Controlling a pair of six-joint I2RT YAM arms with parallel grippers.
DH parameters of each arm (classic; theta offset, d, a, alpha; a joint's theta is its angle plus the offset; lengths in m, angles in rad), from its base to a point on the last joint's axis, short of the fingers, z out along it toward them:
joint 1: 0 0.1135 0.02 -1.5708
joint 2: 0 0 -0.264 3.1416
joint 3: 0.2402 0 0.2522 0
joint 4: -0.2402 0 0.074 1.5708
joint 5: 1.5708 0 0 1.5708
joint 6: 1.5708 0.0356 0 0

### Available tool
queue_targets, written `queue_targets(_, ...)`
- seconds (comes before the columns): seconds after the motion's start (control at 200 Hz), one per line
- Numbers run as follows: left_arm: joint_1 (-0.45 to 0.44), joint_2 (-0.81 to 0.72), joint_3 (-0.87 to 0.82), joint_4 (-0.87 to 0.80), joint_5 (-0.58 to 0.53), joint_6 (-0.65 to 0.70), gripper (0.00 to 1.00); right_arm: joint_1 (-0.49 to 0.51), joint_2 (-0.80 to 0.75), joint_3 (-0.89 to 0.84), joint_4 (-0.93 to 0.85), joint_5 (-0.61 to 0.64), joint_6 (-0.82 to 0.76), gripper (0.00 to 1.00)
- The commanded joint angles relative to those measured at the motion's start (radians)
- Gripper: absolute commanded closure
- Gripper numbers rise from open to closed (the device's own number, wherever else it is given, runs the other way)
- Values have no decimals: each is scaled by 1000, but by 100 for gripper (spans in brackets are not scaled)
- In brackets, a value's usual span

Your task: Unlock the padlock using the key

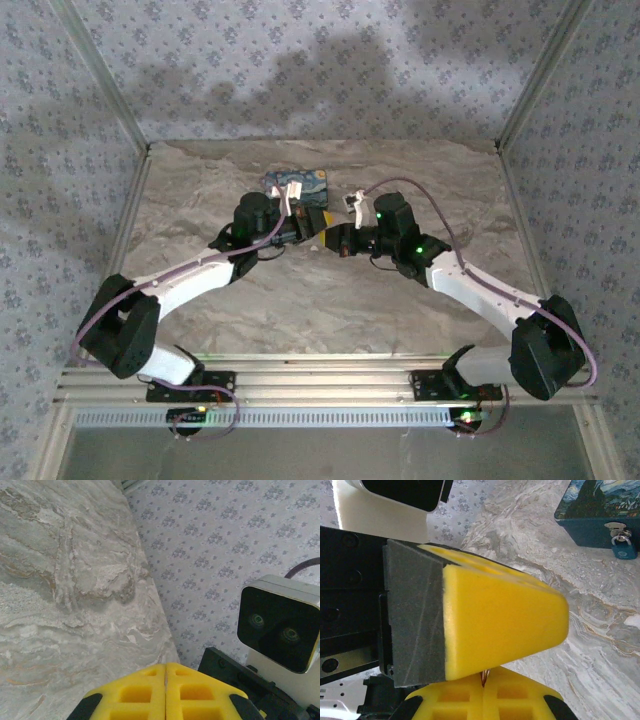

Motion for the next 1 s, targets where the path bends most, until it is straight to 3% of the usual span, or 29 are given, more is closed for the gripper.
queue_targets(0.0, -22, -19, -37, 87, 82, -17, 86, -14, -30, 7, -29, -2, -144, 100)
queue_targets(0.14, -14, -28, -64, 143, 89, -22, 73, -19, -40, 37, -173, -8, -283, 100)
queue_targets(0.32, 7, -57, -91, 199, 82, -19, 63, -48, -63, 19, -189, -29, -330, 100)
queue_targets(0.994, 22, -56, -134, 246, 71, -13, 77, -78, -40, 33, -162, -112, -345, 100)
